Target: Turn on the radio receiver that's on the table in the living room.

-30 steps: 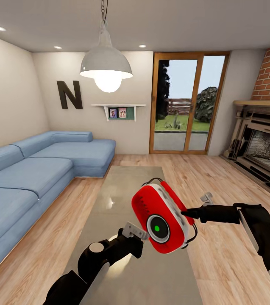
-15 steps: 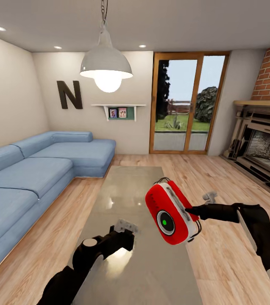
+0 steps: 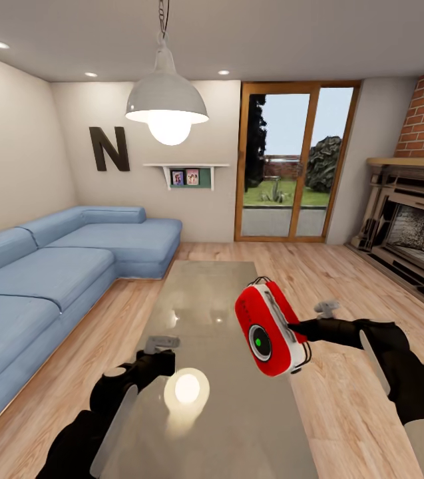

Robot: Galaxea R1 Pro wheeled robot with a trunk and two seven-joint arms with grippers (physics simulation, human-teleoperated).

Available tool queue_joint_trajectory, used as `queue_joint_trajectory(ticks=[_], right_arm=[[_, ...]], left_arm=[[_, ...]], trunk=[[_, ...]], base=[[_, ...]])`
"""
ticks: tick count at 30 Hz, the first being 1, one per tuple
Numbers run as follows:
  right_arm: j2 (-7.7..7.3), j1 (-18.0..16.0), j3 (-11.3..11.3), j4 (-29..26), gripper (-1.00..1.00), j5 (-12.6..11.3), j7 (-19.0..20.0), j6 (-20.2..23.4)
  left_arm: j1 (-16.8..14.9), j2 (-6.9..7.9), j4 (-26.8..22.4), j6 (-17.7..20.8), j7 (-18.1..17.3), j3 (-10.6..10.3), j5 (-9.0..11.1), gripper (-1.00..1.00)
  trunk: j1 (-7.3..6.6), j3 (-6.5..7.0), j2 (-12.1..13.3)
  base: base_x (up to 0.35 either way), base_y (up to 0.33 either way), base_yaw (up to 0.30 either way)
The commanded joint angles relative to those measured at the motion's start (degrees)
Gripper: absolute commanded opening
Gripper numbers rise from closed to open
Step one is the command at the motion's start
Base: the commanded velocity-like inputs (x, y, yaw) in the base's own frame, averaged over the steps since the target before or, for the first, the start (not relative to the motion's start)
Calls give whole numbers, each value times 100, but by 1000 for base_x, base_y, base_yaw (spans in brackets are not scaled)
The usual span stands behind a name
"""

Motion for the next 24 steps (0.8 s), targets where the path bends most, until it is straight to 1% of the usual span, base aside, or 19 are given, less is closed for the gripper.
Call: queue_joint_trajectory(ticks=[1,3,4,5,8,10,11,14,15,17,20,22,24], right_arm=[[33,-2,-1,-2,-100,-39,-92,5],[71,-2,-1,-2,-100,-42,-370,4],[91,-2,-1,-2,-100,-47,-593,4],[148,-2,-1,-2,-100,-48,-830,4],[214,-2,-1,-6,-100,-42,-1128,4],[243,-2,-5,-33,-100,-44,-1365,4],[262,-2,-8,-57,-100,-45,-1537,4],[277,-2,-9,-82,-100,-46,-1745,4],[309,-2,-10,-89,-100,-44,-2022,4],[405,-2,-4,-90,-100,-45,-2325,2],[610,-3,-2,-90,-100,-47,-2774,-4],[684,-2,-4,-90,-100,-54,-2976,-5],[693,-2,-9,-90,-100,-55,-2996,-5]], left_arm=[[0,1,0,-1,29,4,0,-100],[0,3,0,-32,61,12,-6,-100],[0,3,0,-73,86,15,-9,-100],[0,7,1,-113,229,28,-11,-100],[0,14,0,-141,679,66,-12,-100],[0,38,2,-161,817,78,-17,-100],[0,64,3,-246,874,85,-19,-100],[0,84,33,-522,935,100,-32,-100],[0,90,188,-676,976,100,-43,-100],[0,88,416,-849,1116,83,-65,-100],[0,94,706,-1273,1455,78,-86,-100],[0,96,816,-1444,1583,79,-90,-100],[0,93,825,-1463,1603,79,-91,-100]], trunk=[[0,1,0],[0,1,0],[0,1,0],[0,1,0],[0,1,0],[0,1,0],[0,1,0],[0,1,0],[0,1,0],[0,1,0],[0,1,0],[0,1,0],[0,1,0]], base=[[0,0,0],[0,0,0],[0,0,0],[0,0,0],[0,0,0],[0,0,0],[0,0,0],[0,0,0],[0,0,0],[0,0,0],[0,0,0],[0,0,0],[0,0,0]])
